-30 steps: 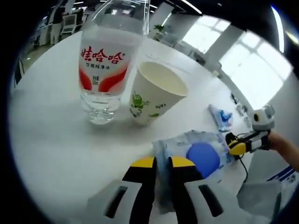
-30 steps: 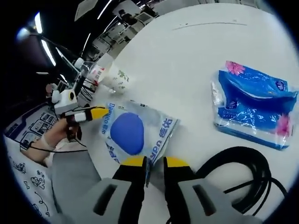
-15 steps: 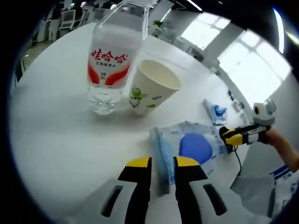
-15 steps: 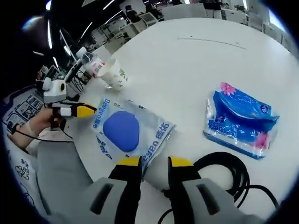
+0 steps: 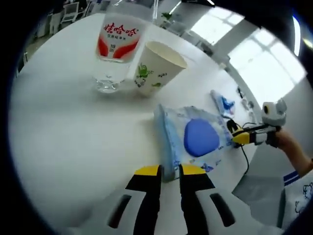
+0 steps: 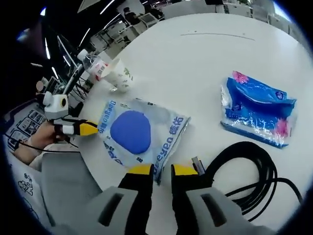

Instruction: Arrange the tabletop items into an orderly group along one side of the table until the central work area is clear of visible clutter.

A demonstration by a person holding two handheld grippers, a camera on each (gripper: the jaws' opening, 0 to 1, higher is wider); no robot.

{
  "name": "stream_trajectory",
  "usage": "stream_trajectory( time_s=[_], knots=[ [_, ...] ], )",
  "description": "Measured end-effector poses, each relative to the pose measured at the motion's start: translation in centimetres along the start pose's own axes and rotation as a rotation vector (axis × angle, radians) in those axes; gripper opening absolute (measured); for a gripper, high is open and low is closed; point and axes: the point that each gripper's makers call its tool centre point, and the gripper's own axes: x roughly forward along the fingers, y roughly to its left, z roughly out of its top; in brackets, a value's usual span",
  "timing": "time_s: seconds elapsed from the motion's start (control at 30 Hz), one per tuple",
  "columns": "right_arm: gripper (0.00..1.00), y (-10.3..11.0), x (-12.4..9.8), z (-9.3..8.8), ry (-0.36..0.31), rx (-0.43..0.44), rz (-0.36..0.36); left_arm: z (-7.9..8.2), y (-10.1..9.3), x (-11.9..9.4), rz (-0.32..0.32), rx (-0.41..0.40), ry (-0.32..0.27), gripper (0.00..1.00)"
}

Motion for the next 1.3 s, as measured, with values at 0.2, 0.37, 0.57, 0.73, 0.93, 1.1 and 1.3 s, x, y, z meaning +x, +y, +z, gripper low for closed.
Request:
stream_trajectory(
  time_s=[0.2, 0.37, 0.57, 0.73, 0.93, 1.1, 1.3],
  knots=[
    [0.09, 0.0, 0.3, -0.3, 0.006, 0.002, 0.008, -0.4, 0.4, 0.6, -0.002, -0.01, 0.016, 0.07],
    [0.04, -0.1, 0.5, -0.7, 0.016, 0.002, 0.011, -0.6, 0.3, 0.6, 0.002, -0.019, 0.016, 0.04],
    [0.0, 0.0, 0.6, -0.7, 0.015, 0.015, 0.019, -0.7, -0.1, 0.8, 0.0, -0.036, 0.01, 0.01],
    [0.0, 0.0, 0.4, -0.6, 0.008, 0.004, 0.015, -0.2, -0.7, 0.8, -0.011, -0.008, -0.02, 0.0],
    [0.0, 0.2, -0.9, 0.1, -0.026, -0.008, 0.002, 0.9, -1.9, 0.5, -0.037, 0.011, -0.059, 0.0],
    [0.0, -0.1, -2.0, 1.0, -0.062, -0.01, -0.014, 2.6, -3.3, 0.4, -0.063, 0.034, -0.091, 0.0],
    [0.0, -1.0, -3.3, 2.6, -0.131, 0.014, -0.031, 4.6, -4.2, 0.8, -0.083, 0.051, -0.123, 0.0]
  ],
)
